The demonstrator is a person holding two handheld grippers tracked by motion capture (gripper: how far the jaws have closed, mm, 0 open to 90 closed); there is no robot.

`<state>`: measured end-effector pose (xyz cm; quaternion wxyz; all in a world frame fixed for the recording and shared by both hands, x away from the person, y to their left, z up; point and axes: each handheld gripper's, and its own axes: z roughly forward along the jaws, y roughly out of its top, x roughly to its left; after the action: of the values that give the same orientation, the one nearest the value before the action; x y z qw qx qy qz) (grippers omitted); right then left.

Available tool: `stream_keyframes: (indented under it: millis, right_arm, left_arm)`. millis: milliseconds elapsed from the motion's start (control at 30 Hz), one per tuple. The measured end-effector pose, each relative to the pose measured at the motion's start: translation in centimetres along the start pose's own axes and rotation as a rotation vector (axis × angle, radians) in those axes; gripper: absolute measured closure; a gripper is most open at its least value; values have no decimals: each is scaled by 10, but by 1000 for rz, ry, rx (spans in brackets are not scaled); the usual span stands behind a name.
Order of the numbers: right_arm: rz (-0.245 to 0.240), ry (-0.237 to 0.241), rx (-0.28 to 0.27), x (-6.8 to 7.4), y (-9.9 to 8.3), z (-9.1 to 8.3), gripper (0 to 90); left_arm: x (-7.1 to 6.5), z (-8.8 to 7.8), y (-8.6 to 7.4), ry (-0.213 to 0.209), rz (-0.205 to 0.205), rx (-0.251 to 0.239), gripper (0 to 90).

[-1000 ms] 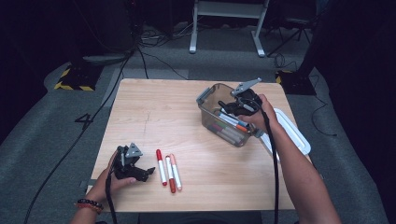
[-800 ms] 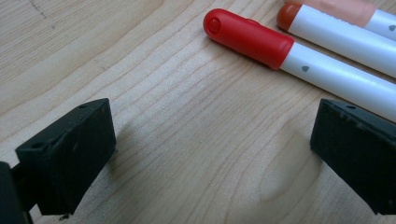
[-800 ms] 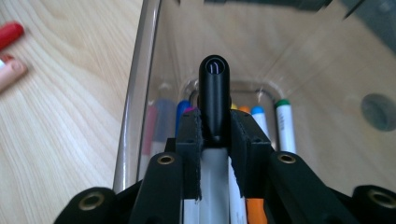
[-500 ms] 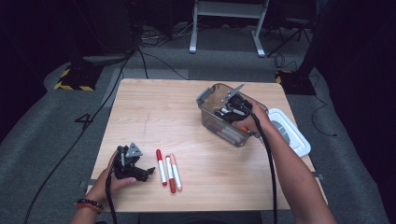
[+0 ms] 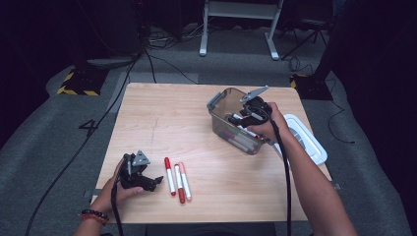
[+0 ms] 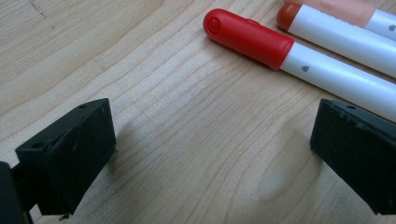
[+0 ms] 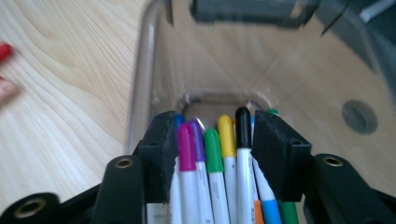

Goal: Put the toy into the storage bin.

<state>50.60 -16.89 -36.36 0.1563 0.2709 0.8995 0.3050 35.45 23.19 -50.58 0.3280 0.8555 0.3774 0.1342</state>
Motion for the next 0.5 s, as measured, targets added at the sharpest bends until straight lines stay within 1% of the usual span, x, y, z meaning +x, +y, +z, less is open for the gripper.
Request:
stream_keyframes:
  millis: [67, 100, 133, 200, 233, 333, 367, 400, 433, 500]
  right_arm:
    - [7, -15, -50, 3, -1, -10, 444]
    - [15, 6, -91, 6, -2, -16, 428]
    - [16, 11, -105, 7, -2, -19, 412]
    - [17, -1, -165, 13, -5, -29, 381]
    - [20, 5, -183, 17, -6, -33, 366]
    - [-7, 4, -240, 29, -11, -46, 343]
    - [-15, 13, -250, 32, -13, -49, 344]
    - [-35, 25, -270, 38, -16, -53, 345]
    - [-45, 35, -285, 42, -18, -56, 346]
    - [-66, 27, -298, 51, -22, -60, 334]
  left_arm:
    - [0, 0, 0, 0, 0, 0, 4]
    - [0, 0, 0, 1, 2, 1, 4]
    - [0, 0, 0, 1, 2, 1, 4]
    - [0, 0, 0, 1, 0, -1, 4]
    - [0, 0, 0, 1, 2, 1, 4]
    - [0, 0, 0, 1, 3, 0, 5]
    - [0, 0, 0, 1, 3, 0, 5]
    - [0, 0, 0, 1, 3, 0, 4]
    - [0, 0, 0, 1, 3, 0, 5]
    - [0, 0, 0, 3, 1, 0, 5]
